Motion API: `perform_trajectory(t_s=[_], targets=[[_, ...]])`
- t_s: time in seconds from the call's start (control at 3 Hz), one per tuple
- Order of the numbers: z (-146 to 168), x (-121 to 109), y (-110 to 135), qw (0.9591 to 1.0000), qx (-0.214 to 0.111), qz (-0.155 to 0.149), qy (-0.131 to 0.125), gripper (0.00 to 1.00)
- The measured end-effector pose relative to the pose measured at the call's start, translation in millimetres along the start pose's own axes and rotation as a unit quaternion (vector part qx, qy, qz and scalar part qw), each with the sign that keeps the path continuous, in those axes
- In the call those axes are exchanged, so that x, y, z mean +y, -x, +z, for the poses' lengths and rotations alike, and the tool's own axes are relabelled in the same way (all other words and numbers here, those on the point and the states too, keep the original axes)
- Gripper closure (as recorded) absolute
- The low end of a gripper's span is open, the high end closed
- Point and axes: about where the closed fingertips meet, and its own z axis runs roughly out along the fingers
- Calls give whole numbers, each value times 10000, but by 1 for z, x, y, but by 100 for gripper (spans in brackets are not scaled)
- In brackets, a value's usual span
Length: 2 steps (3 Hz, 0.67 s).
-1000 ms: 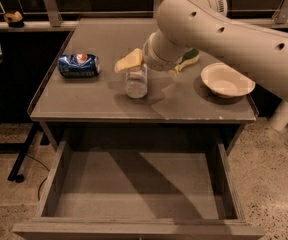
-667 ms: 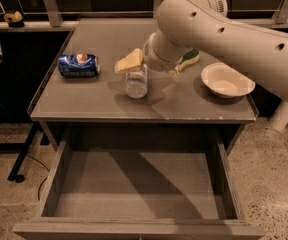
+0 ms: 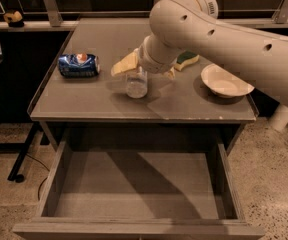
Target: Place blue plastic bottle into top drawer
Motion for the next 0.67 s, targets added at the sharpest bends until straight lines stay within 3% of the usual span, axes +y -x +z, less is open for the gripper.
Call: perform_trajectory(t_s=[0.33,0.67], targets=[[10,3,-4,9999,112,-9,-18,0],[10,3,-4,9999,112,-9,-18,19]])
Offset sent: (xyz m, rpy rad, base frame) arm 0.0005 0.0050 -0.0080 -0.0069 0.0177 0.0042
